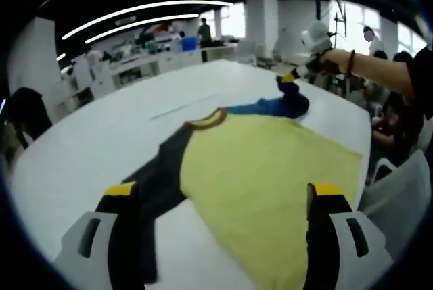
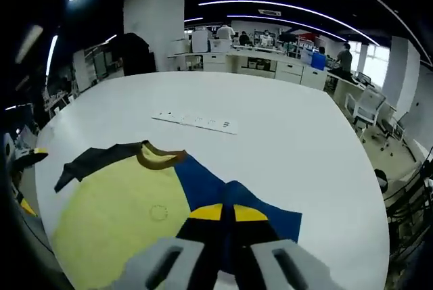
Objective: Fold the garment on the visible template until the final outline fits inside the template.
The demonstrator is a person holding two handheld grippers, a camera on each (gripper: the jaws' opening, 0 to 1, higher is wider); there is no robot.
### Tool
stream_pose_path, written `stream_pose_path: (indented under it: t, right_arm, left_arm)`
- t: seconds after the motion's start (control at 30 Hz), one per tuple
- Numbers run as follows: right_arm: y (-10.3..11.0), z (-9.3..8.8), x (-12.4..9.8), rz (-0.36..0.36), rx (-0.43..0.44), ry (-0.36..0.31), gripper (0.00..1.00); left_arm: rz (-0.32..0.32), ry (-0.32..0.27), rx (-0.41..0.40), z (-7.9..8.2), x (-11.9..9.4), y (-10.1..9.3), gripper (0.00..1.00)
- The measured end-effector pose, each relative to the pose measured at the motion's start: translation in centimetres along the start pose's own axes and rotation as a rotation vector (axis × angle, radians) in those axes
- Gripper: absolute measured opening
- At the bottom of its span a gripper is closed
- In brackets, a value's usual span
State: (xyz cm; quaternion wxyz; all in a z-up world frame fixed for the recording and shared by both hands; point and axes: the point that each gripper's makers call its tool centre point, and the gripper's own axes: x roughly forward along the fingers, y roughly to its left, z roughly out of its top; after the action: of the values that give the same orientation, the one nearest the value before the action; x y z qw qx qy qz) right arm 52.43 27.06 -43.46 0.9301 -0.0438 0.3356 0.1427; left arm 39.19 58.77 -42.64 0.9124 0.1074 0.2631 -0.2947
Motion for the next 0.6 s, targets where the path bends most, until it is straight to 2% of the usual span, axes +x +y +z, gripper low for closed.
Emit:
stream_pose_path:
  t: [0.13,0.33,0.6]
  right_arm:
    - [1.7,0.5,0.3,0.030,0.018,-0.020,0.00]
    - [4.1,0.8,0.9,0.055,0.011,-0.043,0.00]
    - [5.4,1.8,1.9,0.072,0.003,-0.105,0.00]
  left_arm:
    - [-0.026,-0.032,-0.067,0.3,-0.2,-0.5,0.99]
    - [-0.019,-0.030,-0.049,0.4,-0.4,-0.4,0.99]
    - [-0.017,-0.029,-0.045,0.4,-0.5,-0.5,0.99]
